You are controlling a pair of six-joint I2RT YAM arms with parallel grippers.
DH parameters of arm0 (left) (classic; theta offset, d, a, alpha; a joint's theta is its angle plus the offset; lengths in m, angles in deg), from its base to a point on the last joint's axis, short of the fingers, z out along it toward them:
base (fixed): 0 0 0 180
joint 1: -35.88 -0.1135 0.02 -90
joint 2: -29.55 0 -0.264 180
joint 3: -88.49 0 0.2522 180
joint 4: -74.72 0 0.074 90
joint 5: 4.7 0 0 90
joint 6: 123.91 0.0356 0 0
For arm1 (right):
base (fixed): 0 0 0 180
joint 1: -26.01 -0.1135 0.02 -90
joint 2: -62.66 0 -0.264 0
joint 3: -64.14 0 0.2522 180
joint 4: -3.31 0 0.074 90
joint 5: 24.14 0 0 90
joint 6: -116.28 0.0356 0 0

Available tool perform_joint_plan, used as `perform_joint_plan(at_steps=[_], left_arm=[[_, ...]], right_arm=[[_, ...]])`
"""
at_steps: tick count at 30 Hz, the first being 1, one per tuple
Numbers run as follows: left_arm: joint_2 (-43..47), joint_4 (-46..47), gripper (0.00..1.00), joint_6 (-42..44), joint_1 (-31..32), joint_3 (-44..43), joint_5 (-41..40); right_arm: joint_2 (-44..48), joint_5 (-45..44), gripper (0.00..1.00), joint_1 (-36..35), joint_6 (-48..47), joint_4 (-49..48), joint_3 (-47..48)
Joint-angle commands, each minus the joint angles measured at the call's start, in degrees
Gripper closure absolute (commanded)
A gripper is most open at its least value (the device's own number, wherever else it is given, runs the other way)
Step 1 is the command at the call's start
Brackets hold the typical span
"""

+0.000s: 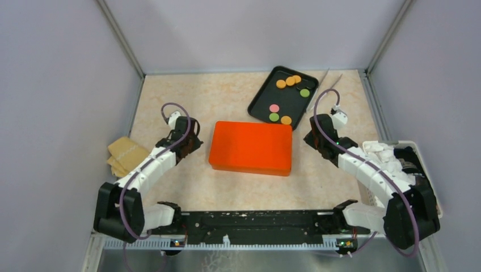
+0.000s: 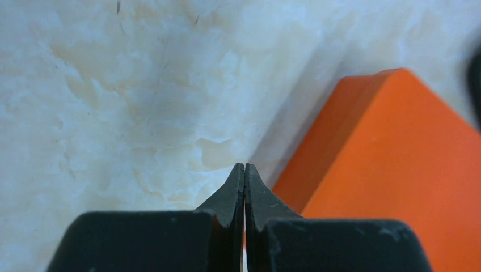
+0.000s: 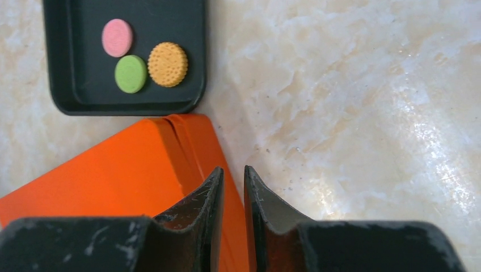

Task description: Pack the cookies

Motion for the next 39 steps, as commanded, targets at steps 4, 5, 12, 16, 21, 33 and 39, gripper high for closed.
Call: perform_joint_plan(at_steps=[4, 5, 12, 16, 21, 33, 39], left_arm=[[-9.61, 7.65, 1.00, -0.97, -0.32, 1.49, 6.21], [-11.09, 8.87, 1.00, -0.51, -0.32, 1.16, 7.28], [-17.04, 12.86, 1.00, -0.10, -0.15, -1.37, 14.35], [-14.50, 12.62, 1.00, -0.40, -0.05, -0.42, 15.84], [-10.02, 11.64, 1.00, -0.53, 0.01, 1.75, 15.89], [-7.20, 9.68, 1.00, -0.76, 0.01, 3.56, 15.72], [-3.36, 1.85, 1.00, 0.64, 0.06, -1.15, 4.17]], right_arm=[[-5.84, 6.20, 0.82, 3.71, -2.33, -2.49, 0.64], [-6.69, 7.29, 0.82, 3.84, -2.53, -3.12, 0.49], [-12.92, 20.18, 0.84, 4.01, -4.62, -10.95, -0.40], [-15.42, 31.71, 0.91, 3.25, -4.39, -21.36, -3.35], [-20.29, 41.18, 0.90, 0.61, -6.81, -24.44, 1.16], [-20.06, 25.23, 0.88, -1.48, -8.67, -8.16, 9.34], [-17.66, 11.76, 0.85, 2.33, -11.10, 2.76, 12.84]])
